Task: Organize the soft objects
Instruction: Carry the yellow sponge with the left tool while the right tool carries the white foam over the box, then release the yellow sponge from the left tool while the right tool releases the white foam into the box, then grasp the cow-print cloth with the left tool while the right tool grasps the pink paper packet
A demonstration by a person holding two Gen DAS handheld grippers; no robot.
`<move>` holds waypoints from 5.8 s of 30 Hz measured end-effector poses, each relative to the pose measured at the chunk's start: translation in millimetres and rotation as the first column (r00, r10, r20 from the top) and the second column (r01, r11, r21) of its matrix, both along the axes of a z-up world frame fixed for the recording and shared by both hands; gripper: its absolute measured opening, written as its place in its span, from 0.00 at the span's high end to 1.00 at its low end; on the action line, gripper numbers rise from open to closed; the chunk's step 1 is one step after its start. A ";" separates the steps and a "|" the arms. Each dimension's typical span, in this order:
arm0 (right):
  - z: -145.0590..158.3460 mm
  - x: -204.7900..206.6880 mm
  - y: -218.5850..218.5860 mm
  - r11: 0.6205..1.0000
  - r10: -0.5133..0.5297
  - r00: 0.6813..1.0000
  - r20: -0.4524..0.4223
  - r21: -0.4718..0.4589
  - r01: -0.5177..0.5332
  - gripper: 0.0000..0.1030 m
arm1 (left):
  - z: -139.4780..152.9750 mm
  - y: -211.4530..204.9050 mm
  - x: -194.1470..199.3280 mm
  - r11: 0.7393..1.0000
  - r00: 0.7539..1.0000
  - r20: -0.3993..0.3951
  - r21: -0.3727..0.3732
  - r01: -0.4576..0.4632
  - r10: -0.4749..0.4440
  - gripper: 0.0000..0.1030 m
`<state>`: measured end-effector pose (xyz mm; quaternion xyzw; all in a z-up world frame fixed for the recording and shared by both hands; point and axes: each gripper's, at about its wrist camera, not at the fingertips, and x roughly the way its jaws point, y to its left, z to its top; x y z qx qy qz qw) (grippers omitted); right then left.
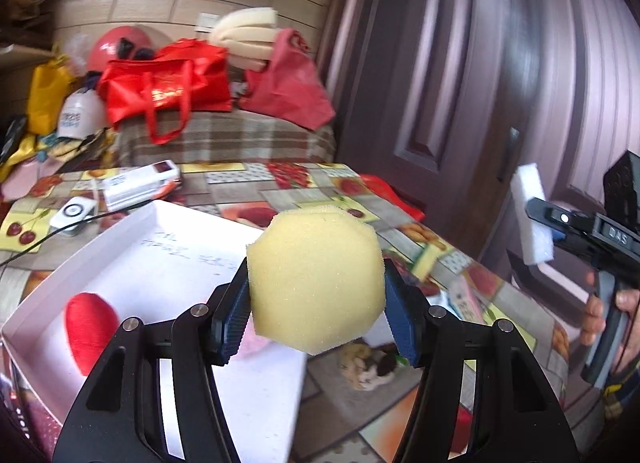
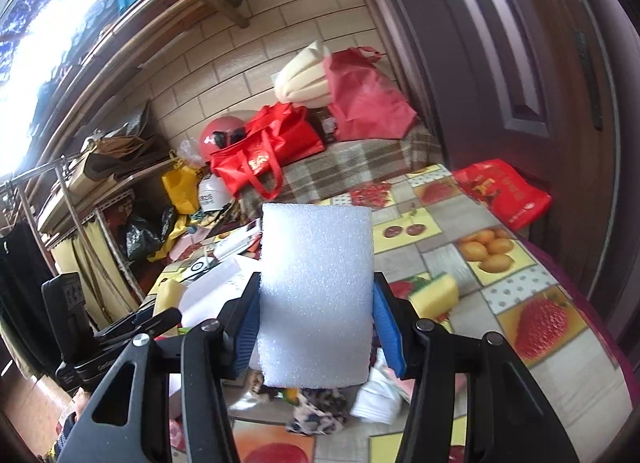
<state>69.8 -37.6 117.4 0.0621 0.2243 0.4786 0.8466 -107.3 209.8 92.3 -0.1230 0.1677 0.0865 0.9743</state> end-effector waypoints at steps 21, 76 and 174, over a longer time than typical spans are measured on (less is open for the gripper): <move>25.5 -24.2 112.2 0.971 0.234 0.972 -0.018 -0.037 -0.235 0.50 | -0.7 100.4 -51.2 0.928 0.935 0.051 -0.154 -0.339 0.350 0.41; -51.8 -26.0 240.3 0.954 0.233 0.941 -0.246 -0.132 -0.271 0.49 | -24.5 119.1 -41.0 0.894 0.924 -0.037 -0.240 -0.378 0.380 0.40; -41.5 40.9 -47.5 0.993 -0.111 0.992 -0.058 0.034 0.113 0.37 | -46.7 -128.8 81.5 0.955 0.926 -0.244 -0.001 0.297 -0.288 0.68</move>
